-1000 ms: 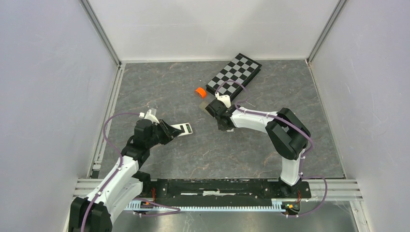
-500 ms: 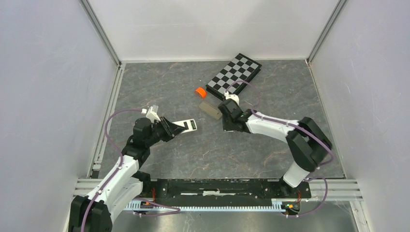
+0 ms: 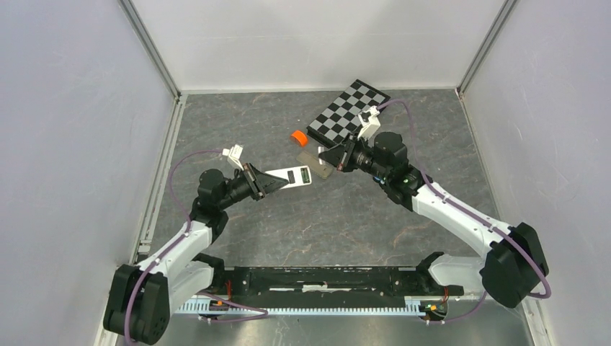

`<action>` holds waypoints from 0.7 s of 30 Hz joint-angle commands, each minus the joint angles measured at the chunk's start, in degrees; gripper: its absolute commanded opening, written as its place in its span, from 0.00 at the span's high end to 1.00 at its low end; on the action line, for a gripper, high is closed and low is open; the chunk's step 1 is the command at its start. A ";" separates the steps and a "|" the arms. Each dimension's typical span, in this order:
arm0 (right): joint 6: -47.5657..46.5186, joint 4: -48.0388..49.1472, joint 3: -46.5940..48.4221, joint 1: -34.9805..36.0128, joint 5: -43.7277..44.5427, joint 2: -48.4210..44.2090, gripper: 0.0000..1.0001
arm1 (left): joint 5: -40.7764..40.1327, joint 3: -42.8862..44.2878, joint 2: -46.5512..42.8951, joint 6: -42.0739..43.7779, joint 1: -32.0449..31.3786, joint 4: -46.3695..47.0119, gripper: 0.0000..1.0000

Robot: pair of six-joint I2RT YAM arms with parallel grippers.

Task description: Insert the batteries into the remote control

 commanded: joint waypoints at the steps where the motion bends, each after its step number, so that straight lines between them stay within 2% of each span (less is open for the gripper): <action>1: 14.08 17.56 -3.61 -0.01 -14.56 -0.76 1.00 | 8.11 2.96 2.18 -11.05 0.26 18.28 0.98; 4: 20.14 24.92 -5.24 -0.01 -18.00 -0.42 1.00 | 9.83 3.40 2.95 -14.87 0.26 22.25 0.98; 11: 26.15 31.83 -5.99 -0.03 -21.47 -0.36 1.00 | 11.89 4.75 3.70 -19.44 0.26 22.94 0.98; 21: 31.64 36.21 -8.02 -0.04 -24.50 -0.80 1.00 | 12.59 5.51 6.16 -28.07 0.26 28.50 0.98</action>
